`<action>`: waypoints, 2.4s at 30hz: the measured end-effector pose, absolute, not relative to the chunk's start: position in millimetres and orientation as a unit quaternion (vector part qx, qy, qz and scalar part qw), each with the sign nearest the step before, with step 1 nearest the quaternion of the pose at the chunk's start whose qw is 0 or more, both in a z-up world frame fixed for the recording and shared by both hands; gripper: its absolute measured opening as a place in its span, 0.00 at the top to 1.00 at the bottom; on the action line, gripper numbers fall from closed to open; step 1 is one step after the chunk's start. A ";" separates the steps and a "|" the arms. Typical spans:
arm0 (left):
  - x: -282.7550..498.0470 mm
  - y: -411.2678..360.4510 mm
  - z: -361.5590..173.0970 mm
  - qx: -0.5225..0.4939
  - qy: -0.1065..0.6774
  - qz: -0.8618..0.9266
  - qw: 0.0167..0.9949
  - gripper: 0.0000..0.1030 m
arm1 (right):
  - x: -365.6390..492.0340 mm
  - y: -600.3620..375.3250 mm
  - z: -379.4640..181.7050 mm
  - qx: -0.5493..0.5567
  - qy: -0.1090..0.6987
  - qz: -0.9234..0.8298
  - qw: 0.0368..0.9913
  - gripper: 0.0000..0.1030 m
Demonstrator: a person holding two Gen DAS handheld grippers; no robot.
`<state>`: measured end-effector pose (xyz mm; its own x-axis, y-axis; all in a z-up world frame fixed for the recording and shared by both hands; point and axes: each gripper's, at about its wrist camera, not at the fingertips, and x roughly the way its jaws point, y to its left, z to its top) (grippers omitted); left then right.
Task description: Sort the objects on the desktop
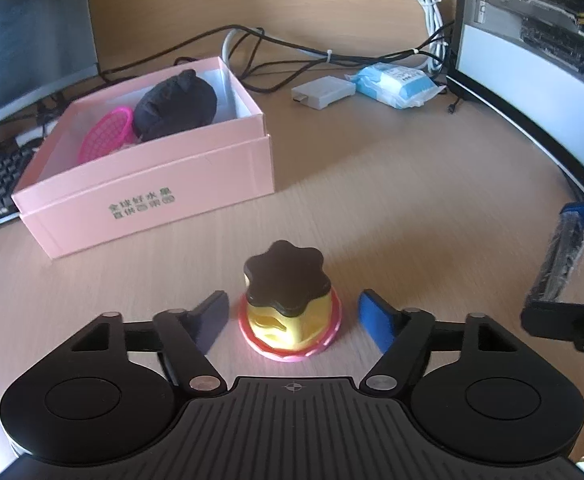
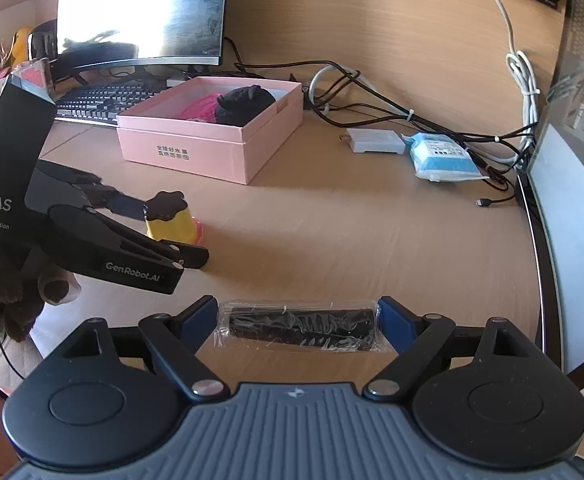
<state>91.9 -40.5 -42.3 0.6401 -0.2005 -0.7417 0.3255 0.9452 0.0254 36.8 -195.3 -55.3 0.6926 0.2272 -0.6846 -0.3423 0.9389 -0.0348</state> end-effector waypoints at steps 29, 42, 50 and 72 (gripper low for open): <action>84.6 36.2 100.0 0.128 0.190 -0.056 0.972 0.41 | 70.9 -144.5 93.7 -0.083 0.134 0.220 0.963 0.16; 219.5 93.2 85.6 0.062 0.216 -0.088 0.970 0.34 | 185.5 -72.2 36.6 -0.065 0.165 0.208 0.962 0.05; 204.7 90.9 58.4 0.075 0.250 -0.133 0.956 0.07 | 194.6 -71.6 -9.0 -0.066 0.230 0.205 0.949 0.00; 118.8 101.4 7.0 0.019 0.376 -0.114 0.919 0.00 | 386.7 -160.9 -102.9 -0.056 0.373 0.020 0.926 0.02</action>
